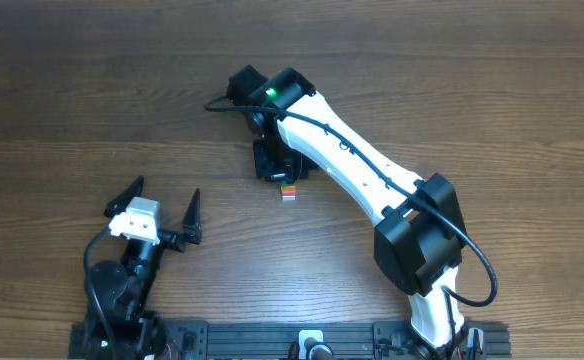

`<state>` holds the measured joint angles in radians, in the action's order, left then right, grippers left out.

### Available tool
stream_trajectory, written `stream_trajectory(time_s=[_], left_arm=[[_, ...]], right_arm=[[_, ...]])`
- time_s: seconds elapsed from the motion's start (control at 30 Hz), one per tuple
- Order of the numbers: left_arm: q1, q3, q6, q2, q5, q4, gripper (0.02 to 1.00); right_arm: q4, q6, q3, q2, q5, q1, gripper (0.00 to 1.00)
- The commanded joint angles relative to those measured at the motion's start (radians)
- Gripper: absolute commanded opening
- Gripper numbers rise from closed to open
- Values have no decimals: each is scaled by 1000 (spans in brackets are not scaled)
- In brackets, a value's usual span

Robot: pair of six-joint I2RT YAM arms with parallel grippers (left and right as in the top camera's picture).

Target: Stack Cubes

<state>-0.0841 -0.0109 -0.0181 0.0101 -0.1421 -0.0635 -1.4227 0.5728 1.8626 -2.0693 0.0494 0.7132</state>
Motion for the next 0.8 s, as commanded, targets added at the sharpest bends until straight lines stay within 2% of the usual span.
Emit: stream_trajectory(time_s=[0.03, 0.13, 0.23, 0.53, 0.6, 0.67, 0.7, 0.8], left_arm=[[-5, 5, 18, -5, 5, -1, 1000], [-5, 5, 18, -5, 5, -1, 1000], [-5, 5, 18, -5, 5, -1, 1000], [-5, 5, 18, -5, 5, 0, 1000], [-5, 5, 18, -5, 5, -1, 1000], [-5, 5, 18, -5, 5, -1, 998], [-5, 5, 18, -5, 5, -1, 1000], [-5, 5, 18, -5, 5, -1, 998]], right_arm=[[1, 6, 19, -13, -14, 9, 198], [1, 6, 19, -13, -14, 8, 288], [1, 6, 19, -13, -14, 8, 419], [1, 6, 19, -13, -14, 8, 581], [2, 6, 19, -13, -14, 8, 689], [4, 6, 19, -13, -13, 6, 943], [4, 6, 21, -12, -14, 6, 993], [2, 0, 45, -10, -16, 2, 991]])
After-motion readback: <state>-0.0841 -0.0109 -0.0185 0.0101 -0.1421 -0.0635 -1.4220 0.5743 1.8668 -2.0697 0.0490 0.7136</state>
